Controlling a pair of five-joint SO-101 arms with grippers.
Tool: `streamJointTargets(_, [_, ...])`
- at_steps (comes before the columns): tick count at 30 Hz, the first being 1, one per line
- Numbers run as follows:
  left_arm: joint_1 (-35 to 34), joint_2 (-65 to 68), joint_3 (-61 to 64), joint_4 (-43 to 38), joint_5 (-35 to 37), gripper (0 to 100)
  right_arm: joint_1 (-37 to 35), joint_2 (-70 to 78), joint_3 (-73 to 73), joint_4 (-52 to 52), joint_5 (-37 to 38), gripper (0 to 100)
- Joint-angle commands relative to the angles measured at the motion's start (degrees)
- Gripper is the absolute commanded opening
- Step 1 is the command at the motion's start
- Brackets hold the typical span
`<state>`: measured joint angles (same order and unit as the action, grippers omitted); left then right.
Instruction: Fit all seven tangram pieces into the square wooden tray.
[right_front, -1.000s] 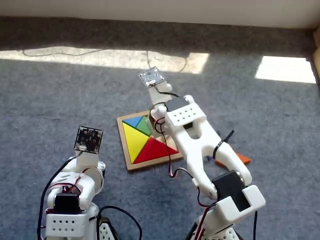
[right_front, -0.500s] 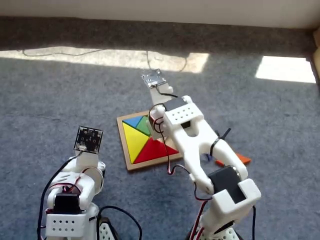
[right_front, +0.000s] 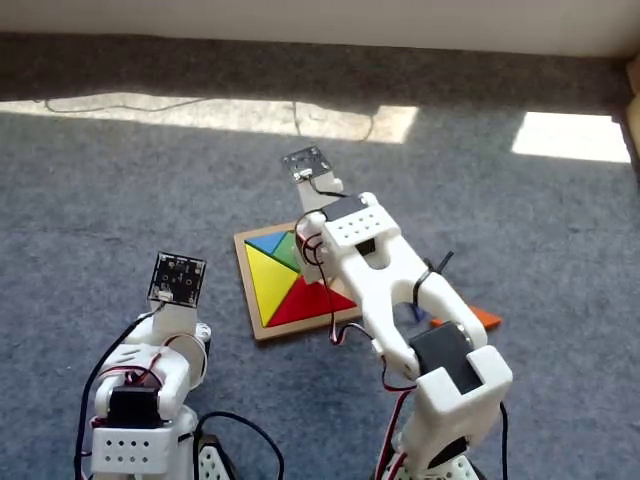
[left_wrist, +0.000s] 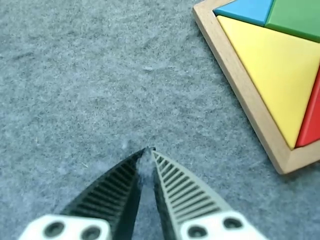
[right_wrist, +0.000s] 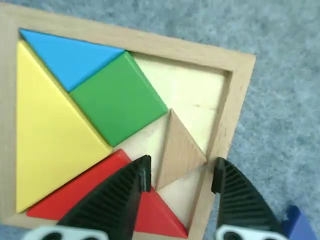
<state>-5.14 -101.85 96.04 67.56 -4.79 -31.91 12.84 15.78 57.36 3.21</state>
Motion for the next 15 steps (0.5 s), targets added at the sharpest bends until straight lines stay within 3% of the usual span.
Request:
streamJointTargets(1, [-0.7,-2.3,1.2,-0.1,-0.2,1,-3.3,0.0,-1.4,0.5,-0.4,19.5])
streamJointTargets(11, [-0.7,-2.3,1.2,-0.1,-0.2,1,-5.1,0.2,-1.2,0.5,-0.4,19.2])
streamJointTargets(15, [-0.7,-2.3,1.2,-0.1,-0.2,1,-4.9,0.6,-1.2,0.0,-0.4,12.2])
